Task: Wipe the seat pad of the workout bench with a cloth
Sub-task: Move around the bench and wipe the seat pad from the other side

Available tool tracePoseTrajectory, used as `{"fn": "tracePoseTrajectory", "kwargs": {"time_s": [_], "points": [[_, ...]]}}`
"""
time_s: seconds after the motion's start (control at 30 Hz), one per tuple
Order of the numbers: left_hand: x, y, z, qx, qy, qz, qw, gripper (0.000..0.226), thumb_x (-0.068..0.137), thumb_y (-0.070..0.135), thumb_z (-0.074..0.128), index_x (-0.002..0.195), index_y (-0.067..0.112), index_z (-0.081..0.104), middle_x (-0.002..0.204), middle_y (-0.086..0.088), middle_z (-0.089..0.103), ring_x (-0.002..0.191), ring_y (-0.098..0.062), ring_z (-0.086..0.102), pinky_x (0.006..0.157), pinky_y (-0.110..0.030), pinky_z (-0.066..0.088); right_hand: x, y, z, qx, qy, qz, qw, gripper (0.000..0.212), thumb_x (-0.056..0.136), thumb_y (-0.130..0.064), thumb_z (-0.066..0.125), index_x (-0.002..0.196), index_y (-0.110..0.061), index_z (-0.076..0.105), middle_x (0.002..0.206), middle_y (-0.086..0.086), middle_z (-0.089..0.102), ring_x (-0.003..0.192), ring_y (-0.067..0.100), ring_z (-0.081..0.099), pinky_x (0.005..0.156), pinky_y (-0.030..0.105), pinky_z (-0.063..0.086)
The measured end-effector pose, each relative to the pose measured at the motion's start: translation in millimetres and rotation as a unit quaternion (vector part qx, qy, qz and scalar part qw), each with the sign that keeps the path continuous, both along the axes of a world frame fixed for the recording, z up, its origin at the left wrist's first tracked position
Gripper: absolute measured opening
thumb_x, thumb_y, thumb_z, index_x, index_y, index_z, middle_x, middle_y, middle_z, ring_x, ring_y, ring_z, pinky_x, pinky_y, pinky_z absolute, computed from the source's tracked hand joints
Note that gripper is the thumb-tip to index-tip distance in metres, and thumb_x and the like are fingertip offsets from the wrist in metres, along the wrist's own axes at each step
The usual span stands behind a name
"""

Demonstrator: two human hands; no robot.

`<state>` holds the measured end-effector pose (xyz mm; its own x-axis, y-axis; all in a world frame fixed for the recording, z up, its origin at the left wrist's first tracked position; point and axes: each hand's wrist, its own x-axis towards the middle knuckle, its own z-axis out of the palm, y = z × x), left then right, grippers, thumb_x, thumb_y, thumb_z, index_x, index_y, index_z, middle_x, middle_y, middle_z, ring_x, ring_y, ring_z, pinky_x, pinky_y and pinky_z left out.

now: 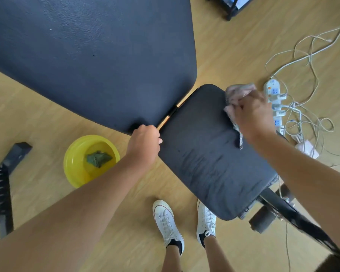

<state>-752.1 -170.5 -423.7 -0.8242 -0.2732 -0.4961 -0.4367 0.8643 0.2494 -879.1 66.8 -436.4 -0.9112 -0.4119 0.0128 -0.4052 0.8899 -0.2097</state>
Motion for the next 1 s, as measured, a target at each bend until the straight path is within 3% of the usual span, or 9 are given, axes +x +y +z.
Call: {"fn": "tracePoseTrajectory", "kwargs": {"time_s": [0.13,0.3,0.4,0.53,0.63,0.8,0.83,0.9,1.0], "points": [[-0.2,-1.1,-2.7,0.014,0.006,0.012,1.000,0.030,0.094,0.010,0.065,0.082,-0.016,0.056,0.082,-0.019,0.055,0.089,-0.042,0.064,0.054,-0.031,0.038,18.9,-13.9,-19.7,-0.031,-0.027,-0.086,0.995,0.027,0.092,-0.020,0.053,0.075,-0.006,0.068,0.080,0.014,0.064,0.078,0.032,0.057,0.069,0.033,0.049],[-1.8,-13.4,-15.9,0.037,-0.001,0.056,0.998,0.031,0.087,0.019,0.077,0.061,0.023,0.062,0.059,0.005,0.039,0.062,-0.028,0.056,0.055,-0.026,0.042,157.1,-61.7,-28.0,-0.067,-0.130,0.277,0.950,0.032,0.086,-0.013,0.040,0.073,-0.011,0.069,0.078,0.003,0.058,0.076,0.019,0.042,0.063,0.029,0.047],[-1.7,-11.6,-14.9,0.058,-0.004,0.068,0.996,0.021,0.088,0.014,0.073,0.070,0.004,0.075,0.063,-0.019,0.065,0.072,-0.040,0.060,0.060,-0.029,0.039,118.0,-49.0,-29.5,-0.058,-0.045,0.436,0.897,0.009,0.080,-0.007,0.068,0.075,-0.014,0.068,0.092,0.009,0.062,0.081,0.022,0.049,0.070,0.031,0.052],[1.3,-10.2,-19.2,0.060,0.017,0.075,0.995,0.024,0.092,0.018,0.071,0.101,-0.003,0.075,0.099,-0.026,0.072,0.096,-0.038,0.069,0.071,-0.032,0.049,15.5,-47.9,-25.5,-0.072,0.013,0.061,0.995,0.024,0.089,-0.020,0.064,0.074,-0.002,0.066,0.079,0.016,0.060,0.078,0.033,0.056,0.067,0.039,0.052],[0.5,-10.6,-17.2,0.074,0.013,0.094,0.993,0.024,0.092,0.019,0.072,0.110,0.005,0.078,0.104,-0.015,0.078,0.102,-0.030,0.069,0.074,-0.025,0.045,20.8,-81.8,-24.4,-0.133,-0.007,-0.133,0.982,0.024,0.090,-0.018,0.061,0.076,0.000,0.068,0.081,0.017,0.060,0.080,0.031,0.054,0.070,0.037,0.048],[8.4,-15.7,-18.1,0.117,0.003,0.156,0.981,0.024,0.080,0.008,0.061,0.087,0.016,0.082,0.085,0.000,0.078,0.087,-0.025,0.075,0.068,-0.024,0.044,137.9,-113.9,-31.9,-0.076,-0.240,0.160,0.954,0.021,0.095,-0.013,0.048,0.108,-0.009,0.064,0.093,0.006,0.060,0.080,0.022,0.050,0.068,0.025,0.039],[13.1,-14.4,-13.5,0.142,0.013,0.171,0.975,0.031,0.079,0.005,0.055,0.084,0.033,0.068,0.092,0.018,0.058,0.104,-0.002,0.058,0.075,-0.022,0.044,153.7,-101.7,-32.9,-0.040,-0.229,0.263,0.936,0.018,0.092,-0.011,0.053,0.101,-0.009,0.068,0.091,0.005,0.061,0.081,0.023,0.050,0.070,0.027,0.044],[21.3,-9.4,-4.7,0.161,0.018,0.196,0.967,0.042,0.085,0.001,0.055,0.117,0.017,0.076,0.109,0.000,0.077,0.102,-0.015,0.071,0.082,-0.019,0.044,139.0,-86.3,-26.4,-0.029,-0.178,0.374,0.910,0.017,0.093,-0.013,0.056,0.083,-0.013,0.070,0.085,0.002,0.062,0.079,0.023,0.053,0.071,0.031,0.050],[25.4,-7.8,-4.9,0.152,0.019,0.205,0.967,0.041,0.088,0.001,0.053,0.120,0.016,0.075,0.109,-0.004,0.078,0.099,-0.019,0.069,0.080,-0.015,0.042,43.9,-102.4,-15.0,0.018,-0.044,0.244,0.968,0.026,0.093,-0.004,0.042,0.077,-0.014,0.060,0.088,0.008,0.061,0.074,0.027,0.058,0.064,0.036,0.045]]}}
